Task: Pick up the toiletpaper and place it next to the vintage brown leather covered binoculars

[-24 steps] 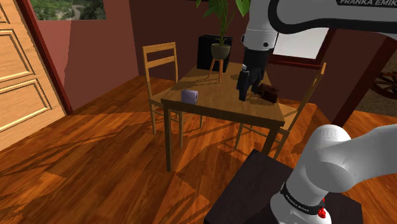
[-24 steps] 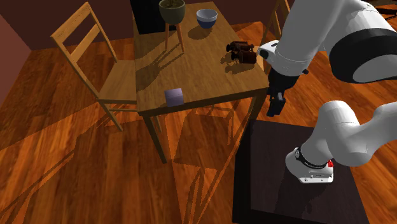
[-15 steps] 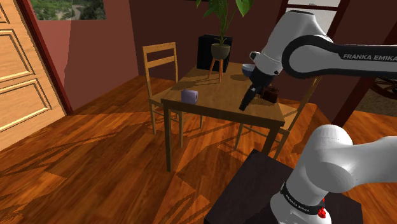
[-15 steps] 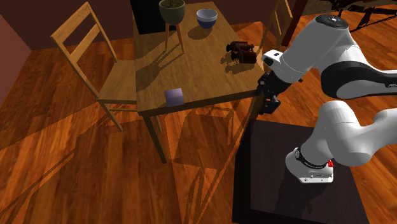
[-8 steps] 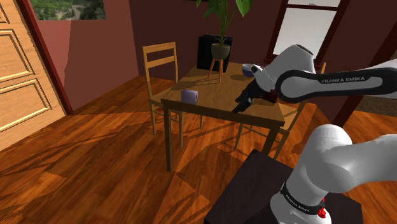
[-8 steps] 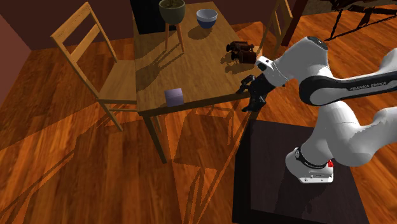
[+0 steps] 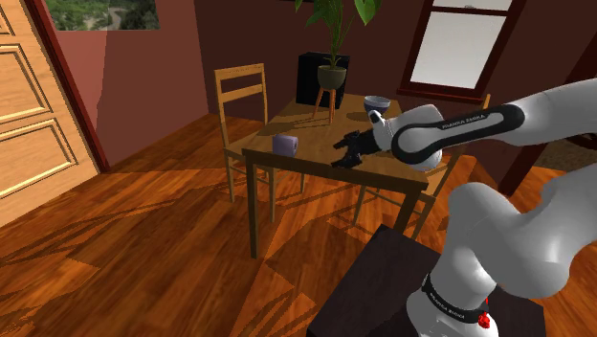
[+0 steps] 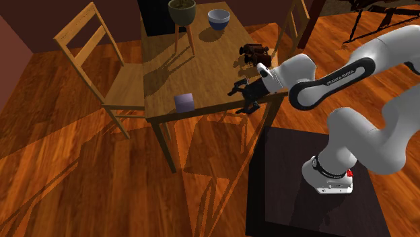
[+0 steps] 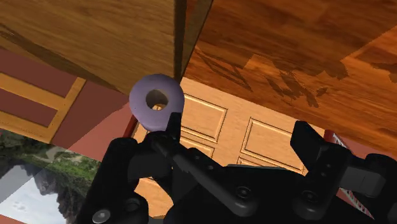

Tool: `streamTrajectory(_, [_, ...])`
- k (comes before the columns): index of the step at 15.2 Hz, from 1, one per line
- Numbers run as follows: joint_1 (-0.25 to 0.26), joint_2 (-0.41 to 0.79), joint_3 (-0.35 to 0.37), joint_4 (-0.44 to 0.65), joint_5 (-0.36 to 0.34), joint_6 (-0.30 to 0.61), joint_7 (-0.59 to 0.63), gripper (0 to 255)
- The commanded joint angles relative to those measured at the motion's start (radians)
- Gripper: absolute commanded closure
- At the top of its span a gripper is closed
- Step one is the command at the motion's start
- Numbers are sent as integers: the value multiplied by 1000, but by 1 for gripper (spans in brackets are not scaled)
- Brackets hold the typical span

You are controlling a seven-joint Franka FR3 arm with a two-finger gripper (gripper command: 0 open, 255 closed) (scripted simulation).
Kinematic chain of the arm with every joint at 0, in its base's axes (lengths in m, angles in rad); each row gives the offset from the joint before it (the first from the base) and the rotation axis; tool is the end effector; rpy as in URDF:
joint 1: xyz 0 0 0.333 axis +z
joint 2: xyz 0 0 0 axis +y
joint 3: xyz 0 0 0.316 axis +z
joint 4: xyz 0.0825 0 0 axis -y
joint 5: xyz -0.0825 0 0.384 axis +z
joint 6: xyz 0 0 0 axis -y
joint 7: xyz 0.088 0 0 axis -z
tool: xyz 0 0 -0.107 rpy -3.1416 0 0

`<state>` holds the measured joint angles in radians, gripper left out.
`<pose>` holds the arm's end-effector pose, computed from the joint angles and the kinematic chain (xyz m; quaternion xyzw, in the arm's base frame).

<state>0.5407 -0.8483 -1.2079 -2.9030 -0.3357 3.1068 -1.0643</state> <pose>0.3339 -0.1770 0.3643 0.8491 0.2819 0.4466 0.0118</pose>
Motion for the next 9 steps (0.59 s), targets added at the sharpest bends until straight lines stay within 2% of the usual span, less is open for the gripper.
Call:
streamTrajectory(1, [194, -43, -200, 63, -21, 83, -135, 0])
streamTrajectory(3, [340, -140, -342, 139, -61, 110, -245, 0])
streamTrajectory(5, [451, -261, -435, 224, -107, 102, -346, 0])
streamTrajectory(7, [536, -398, -489, 315, -155, 66, -440, 0])
streamTrajectory(9, [607, -540, -509, 411, -195, 6, -535, 0])
